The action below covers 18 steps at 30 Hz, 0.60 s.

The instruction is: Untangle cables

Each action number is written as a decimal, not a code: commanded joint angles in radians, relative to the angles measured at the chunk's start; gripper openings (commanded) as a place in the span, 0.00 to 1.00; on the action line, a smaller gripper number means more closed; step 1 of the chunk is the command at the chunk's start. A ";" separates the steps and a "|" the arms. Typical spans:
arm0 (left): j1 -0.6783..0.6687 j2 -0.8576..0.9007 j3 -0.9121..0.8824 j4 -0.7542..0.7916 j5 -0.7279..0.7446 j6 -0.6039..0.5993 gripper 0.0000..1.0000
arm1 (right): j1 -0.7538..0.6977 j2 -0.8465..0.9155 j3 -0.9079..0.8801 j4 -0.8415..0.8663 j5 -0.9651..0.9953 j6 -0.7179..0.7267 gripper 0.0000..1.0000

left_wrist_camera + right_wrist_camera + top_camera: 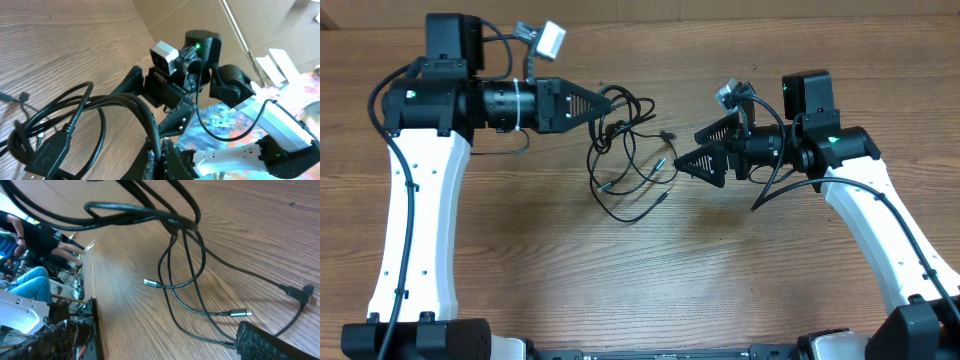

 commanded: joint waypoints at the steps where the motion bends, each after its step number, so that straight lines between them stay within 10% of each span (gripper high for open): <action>1: 0.013 -0.031 0.023 0.007 0.083 -0.014 0.04 | 0.001 -0.019 0.018 0.004 -0.043 0.023 1.00; 15: 0.013 -0.030 0.023 0.019 0.064 -0.115 0.04 | 0.122 -0.019 0.018 0.117 -0.010 0.032 0.81; 18: 0.013 -0.030 0.023 0.019 0.027 -0.115 0.04 | 0.125 -0.019 0.018 0.159 0.019 0.213 0.78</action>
